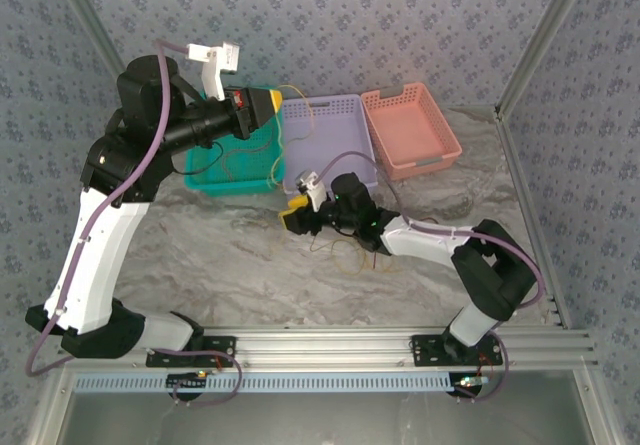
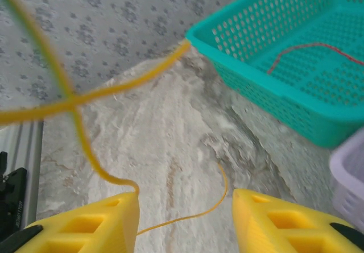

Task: Untangle the cables

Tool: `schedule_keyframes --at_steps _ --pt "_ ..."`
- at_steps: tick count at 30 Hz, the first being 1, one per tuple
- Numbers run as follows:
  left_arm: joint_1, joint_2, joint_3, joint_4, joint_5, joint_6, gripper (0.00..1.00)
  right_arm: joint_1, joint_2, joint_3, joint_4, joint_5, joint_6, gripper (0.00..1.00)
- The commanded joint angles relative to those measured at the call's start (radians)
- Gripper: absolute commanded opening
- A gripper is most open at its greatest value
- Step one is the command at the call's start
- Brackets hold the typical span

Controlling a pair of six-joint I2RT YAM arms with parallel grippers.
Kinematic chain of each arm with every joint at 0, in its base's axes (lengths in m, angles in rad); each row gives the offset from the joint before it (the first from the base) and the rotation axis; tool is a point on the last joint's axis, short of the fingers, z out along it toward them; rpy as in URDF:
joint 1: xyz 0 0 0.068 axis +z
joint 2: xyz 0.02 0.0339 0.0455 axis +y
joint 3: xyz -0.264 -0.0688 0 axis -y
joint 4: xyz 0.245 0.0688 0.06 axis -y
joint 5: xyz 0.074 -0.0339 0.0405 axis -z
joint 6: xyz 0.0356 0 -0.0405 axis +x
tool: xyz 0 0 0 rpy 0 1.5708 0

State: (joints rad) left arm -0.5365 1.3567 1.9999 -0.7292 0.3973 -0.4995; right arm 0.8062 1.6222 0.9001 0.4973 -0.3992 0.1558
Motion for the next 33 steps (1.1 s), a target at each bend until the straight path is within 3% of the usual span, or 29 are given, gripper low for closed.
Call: schedule_keyframes --at_steps 1,21,33 --pt "0.003 0.003 0.003 0.034 0.015 0.002 0.0 0.005 -0.013 -0.011 0.12 0.019 -0.03 0.51" --pt "0.006 -0.009 -0.016 0.033 -0.006 0.006 0.0 0.055 -0.224 -0.125 0.111 0.106 -0.059 0.55" --pt "0.006 -0.007 0.003 0.031 0.014 -0.015 0.0 -0.068 -0.32 -0.296 0.185 0.112 -0.029 0.54"
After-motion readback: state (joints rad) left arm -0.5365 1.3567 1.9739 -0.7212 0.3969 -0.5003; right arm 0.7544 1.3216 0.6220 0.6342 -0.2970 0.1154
